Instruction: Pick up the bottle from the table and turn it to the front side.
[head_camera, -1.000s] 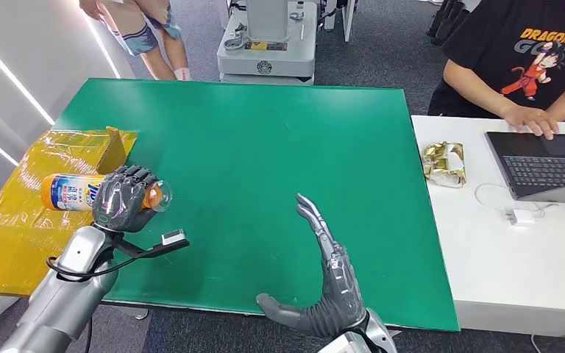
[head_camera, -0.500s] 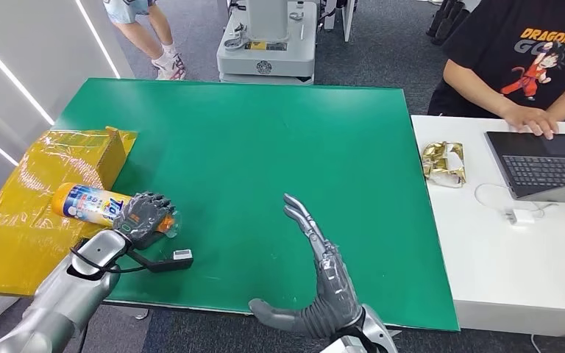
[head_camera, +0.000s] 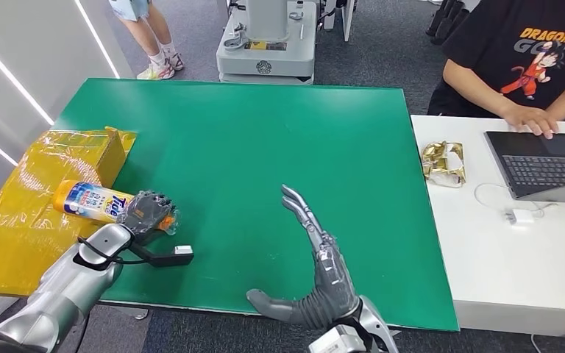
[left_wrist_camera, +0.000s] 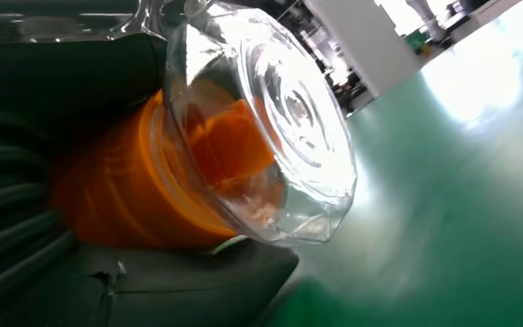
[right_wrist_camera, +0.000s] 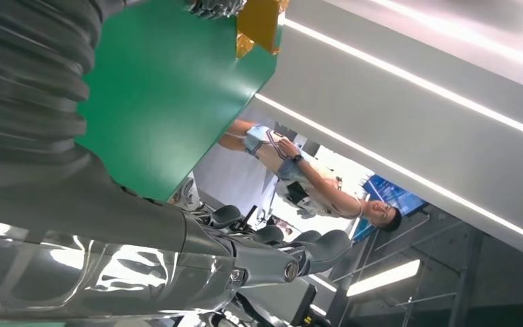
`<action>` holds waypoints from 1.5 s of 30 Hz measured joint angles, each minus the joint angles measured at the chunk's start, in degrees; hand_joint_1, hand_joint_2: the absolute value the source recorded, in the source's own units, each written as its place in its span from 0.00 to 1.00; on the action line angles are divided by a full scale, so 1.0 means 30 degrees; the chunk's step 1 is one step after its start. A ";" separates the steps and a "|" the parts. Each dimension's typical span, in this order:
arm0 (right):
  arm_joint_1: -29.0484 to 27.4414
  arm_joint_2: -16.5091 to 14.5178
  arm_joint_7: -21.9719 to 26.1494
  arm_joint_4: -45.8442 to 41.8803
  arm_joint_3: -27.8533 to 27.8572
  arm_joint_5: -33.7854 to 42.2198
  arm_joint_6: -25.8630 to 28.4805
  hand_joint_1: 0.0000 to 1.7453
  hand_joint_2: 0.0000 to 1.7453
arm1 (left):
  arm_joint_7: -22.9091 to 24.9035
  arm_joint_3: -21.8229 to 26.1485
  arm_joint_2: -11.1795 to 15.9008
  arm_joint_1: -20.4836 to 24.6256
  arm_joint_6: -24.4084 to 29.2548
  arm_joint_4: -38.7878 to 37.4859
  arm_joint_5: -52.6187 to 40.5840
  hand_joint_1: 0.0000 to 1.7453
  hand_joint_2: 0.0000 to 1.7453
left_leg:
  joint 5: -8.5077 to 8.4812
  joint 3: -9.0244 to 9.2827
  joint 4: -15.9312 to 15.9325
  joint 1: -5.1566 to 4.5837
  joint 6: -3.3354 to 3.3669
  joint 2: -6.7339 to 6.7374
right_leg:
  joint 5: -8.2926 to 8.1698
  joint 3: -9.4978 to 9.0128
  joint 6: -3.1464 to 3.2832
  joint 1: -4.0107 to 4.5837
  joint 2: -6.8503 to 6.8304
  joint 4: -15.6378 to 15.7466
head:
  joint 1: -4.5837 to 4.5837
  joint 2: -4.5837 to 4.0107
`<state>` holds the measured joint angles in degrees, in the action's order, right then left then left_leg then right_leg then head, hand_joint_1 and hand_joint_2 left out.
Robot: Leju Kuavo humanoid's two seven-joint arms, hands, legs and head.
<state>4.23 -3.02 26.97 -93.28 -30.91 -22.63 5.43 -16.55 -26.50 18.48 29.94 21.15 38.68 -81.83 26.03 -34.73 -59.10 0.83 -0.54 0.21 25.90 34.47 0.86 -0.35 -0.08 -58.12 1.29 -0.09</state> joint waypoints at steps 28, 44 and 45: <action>0.0113 -0.0049 -0.0985 -0.0049 -0.0210 -0.0040 0.0330 0.00 1.00 | 0.2737 0.0496 0.0146 -0.1357 0.2628 0.1468 -0.0421 0.00 1.00 | -0.0014 0.0051 0.0006 0.0003 -0.0024 -0.0001 | 0.0004 -0.0030 0.0012 0.0000 0.0001 -0.0035 | 0.0002 0.0000; -0.0305 -0.0326 -0.1231 -0.0178 -0.0173 -0.0341 0.0767 0.00 1.00 | -0.3775 0.7733 -0.3578 -0.6029 0.6238 1.4018 0.2410 0.00 1.00 | 0.0002 0.0015 0.0000 -0.0007 -0.0042 -0.0013 | 0.0008 0.0000 0.0007 -0.0003 -0.0019 -0.0017 | -0.0002 0.0000; -0.0295 -0.0364 -0.1173 -0.0113 -0.0175 -0.0341 0.0790 0.00 1.00 | -0.5369 0.8403 -0.4247 -0.6061 0.6235 1.4687 0.3568 0.00 1.00 | 0.0001 0.0012 0.0000 -0.0005 -0.0042 -0.0026 | 0.0009 -0.0004 0.0006 -0.0003 -0.0035 -0.0016 | -0.0004 0.0000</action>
<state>3.34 -4.11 23.45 -93.62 -31.44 -23.65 7.80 -32.65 -1.29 5.74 11.75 39.85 82.74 -71.12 26.03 -34.70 -59.10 0.82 -0.66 0.13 25.92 34.46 0.88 -0.35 -0.18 -58.17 1.28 -0.09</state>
